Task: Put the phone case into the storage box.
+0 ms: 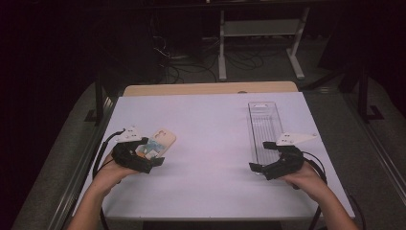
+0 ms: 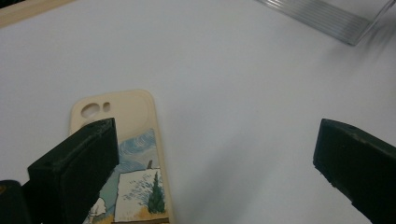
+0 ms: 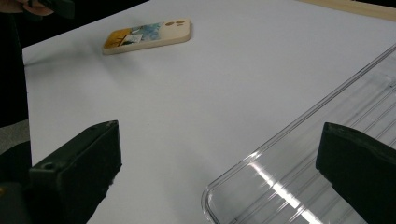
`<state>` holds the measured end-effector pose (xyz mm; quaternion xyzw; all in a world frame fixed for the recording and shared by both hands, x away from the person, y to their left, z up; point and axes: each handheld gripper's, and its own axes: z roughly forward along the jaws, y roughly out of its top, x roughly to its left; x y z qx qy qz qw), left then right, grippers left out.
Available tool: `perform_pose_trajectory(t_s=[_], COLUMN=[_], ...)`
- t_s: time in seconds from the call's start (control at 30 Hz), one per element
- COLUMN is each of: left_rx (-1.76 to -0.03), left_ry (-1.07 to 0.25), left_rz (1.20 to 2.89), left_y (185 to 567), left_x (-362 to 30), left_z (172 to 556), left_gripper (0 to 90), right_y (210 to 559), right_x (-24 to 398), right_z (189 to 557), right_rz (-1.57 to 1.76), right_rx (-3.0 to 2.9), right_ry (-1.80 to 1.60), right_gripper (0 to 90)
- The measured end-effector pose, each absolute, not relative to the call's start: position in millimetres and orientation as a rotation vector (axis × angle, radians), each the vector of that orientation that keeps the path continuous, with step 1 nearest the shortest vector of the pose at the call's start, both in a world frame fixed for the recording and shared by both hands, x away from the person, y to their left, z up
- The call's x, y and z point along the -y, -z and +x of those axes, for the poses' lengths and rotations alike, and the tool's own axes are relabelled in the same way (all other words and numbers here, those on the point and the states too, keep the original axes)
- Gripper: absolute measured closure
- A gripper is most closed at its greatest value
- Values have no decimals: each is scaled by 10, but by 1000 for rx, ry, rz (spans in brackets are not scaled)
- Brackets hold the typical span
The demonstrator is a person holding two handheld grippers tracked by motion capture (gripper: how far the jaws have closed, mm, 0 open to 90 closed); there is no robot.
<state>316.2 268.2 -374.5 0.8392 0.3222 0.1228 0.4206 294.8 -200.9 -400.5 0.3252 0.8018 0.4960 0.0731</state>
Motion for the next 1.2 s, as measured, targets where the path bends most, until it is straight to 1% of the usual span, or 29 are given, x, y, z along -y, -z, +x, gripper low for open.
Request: perform_pose_trajectory(t_s=[0.23, 0.3, 0.37, 0.6, 0.7, 0.93, 1.2], left_rx=[-834, -828, -837, -854, -869, -880, -910], left_ry=[-322, -334, -343, -347, -353, -360, -364], left_rz=[2090, 2088, 2085, 2090, 2091, 2087, 2043], left_y=[3656, 3628, 3610, 3587, 3587, 3578, 3570], left_x=[-2682, -2682, -2672, -2654, -2648, -2662, -2716], left_z=[3276, 3304, 3330, 3443, 3490, 3584, 3650], left_gripper=[4, 27, 28, 20, 0, 0, 0], right_y=[4004, 4005, 4004, 4004, 4004, 4004, 4004], right_x=[2011, 2009, 2010, 2011, 2011, 2012, 2009], right_z=[2950, 2948, 2947, 2946, 2947, 2947, 2945], right_rz=[977, 978, 977, 976, 977, 978, 965], right_rx=[-2410, -2407, -2407, -2407, -2407, -2408, -2409], right_ry=[-1489, -1490, -1489, -1491, -1491, -1491, -1488], right_gripper=[0, 0, 0, 0, 0, 0, 0])
